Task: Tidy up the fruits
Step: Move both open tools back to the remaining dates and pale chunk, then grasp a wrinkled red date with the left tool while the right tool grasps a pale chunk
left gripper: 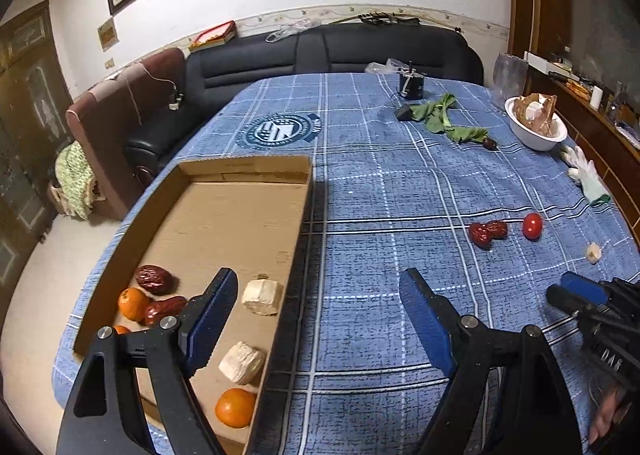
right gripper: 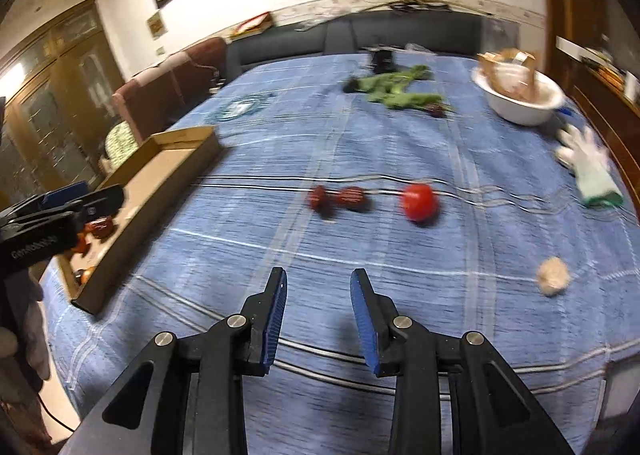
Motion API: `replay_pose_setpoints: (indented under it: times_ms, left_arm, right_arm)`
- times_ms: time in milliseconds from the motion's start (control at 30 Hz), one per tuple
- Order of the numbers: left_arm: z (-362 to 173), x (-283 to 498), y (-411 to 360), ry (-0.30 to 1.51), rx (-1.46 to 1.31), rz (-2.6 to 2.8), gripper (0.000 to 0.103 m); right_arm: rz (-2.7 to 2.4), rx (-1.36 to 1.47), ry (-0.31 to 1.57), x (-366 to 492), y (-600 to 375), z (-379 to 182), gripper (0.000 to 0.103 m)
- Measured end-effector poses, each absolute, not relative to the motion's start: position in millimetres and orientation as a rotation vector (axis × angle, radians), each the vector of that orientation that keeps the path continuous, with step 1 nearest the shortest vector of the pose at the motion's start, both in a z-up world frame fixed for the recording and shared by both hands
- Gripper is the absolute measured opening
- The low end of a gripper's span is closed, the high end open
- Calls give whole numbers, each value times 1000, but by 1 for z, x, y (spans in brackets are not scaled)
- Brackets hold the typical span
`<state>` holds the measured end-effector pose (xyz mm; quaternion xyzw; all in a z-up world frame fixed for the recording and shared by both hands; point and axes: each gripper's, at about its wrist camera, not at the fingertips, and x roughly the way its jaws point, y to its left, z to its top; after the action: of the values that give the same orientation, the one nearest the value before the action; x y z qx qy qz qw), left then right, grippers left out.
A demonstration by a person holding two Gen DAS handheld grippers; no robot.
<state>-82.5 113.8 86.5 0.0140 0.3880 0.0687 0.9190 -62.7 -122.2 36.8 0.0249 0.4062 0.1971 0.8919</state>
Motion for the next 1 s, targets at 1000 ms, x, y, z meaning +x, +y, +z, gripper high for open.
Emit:
replay_pose_setpoints:
  times_ms: [1000]
  left_arm:
    - [39, 30, -23, 872, 255, -286, 82]
  right_arm:
    - [78, 141, 872, -19, -233, 18, 41]
